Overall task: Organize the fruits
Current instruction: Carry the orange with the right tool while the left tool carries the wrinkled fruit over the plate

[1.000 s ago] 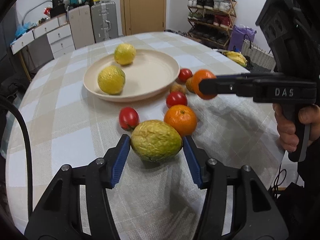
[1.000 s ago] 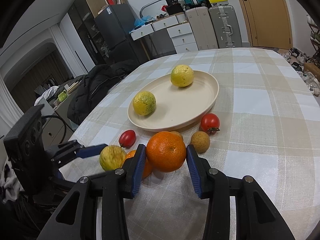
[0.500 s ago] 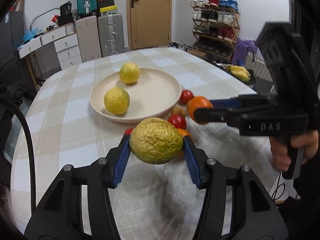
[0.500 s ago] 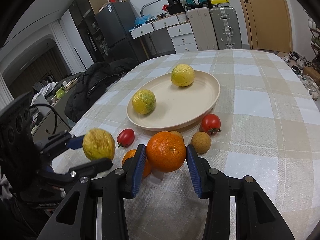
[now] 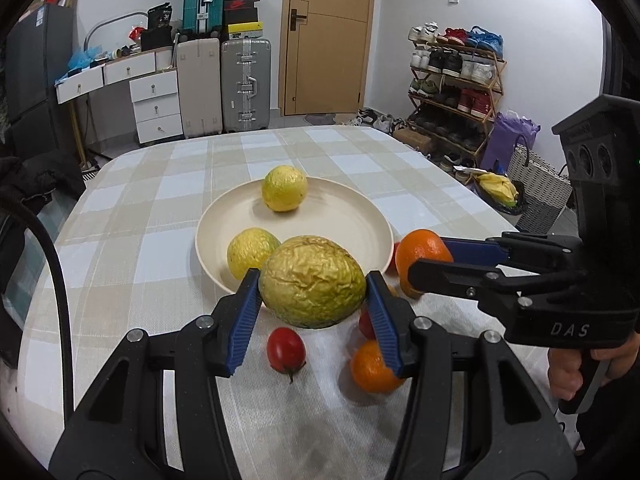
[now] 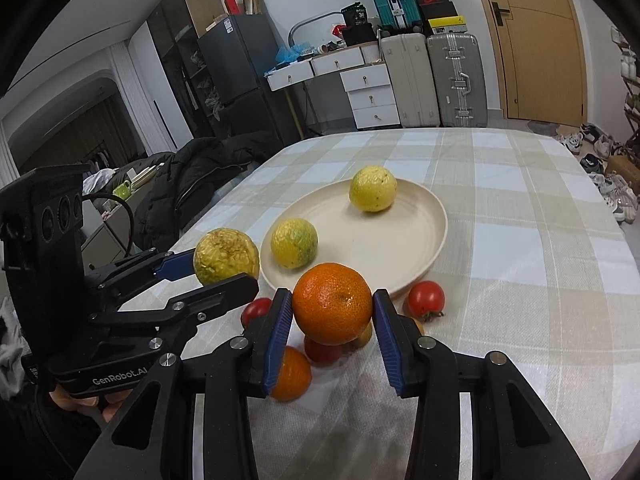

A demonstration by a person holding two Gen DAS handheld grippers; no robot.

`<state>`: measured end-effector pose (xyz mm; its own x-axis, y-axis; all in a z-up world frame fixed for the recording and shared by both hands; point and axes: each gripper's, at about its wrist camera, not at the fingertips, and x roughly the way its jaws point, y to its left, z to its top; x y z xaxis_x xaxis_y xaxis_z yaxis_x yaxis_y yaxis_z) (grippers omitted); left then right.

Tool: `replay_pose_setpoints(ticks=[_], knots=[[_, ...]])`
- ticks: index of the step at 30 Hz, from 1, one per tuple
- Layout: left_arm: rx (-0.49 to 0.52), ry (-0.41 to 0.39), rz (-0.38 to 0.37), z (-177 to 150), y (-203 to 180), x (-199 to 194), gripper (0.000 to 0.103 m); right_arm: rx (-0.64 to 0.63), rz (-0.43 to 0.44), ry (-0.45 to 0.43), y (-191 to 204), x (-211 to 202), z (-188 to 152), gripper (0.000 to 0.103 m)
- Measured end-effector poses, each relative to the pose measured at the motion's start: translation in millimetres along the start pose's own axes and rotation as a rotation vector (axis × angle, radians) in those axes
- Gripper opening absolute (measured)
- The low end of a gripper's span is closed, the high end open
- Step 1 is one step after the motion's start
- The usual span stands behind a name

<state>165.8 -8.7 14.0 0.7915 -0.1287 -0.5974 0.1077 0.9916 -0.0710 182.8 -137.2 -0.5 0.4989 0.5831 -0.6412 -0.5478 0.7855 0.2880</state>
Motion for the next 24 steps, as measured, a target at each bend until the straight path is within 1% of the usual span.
replay_pose_setpoints(ticks=[3, 10, 16, 24], knots=[[0.004, -0.006, 0.013, 7, 0, 4, 0.05, -0.001, -0.001, -0.01, -1, -1, 4, 0.042], [-0.004, -0.002, 0.019, 20, 2, 19, 0.05, 0.013, -0.009, -0.026, -8, -2, 12, 0.042], [-0.008, 0.013, 0.02, 22, 4, 36, 0.05, 0.045, -0.012, -0.02, -15, 2, 17, 0.042], [-0.023, 0.049, 0.023, 22, 10, 60, 0.05, 0.055, -0.027, -0.003, -21, 11, 23, 0.042]])
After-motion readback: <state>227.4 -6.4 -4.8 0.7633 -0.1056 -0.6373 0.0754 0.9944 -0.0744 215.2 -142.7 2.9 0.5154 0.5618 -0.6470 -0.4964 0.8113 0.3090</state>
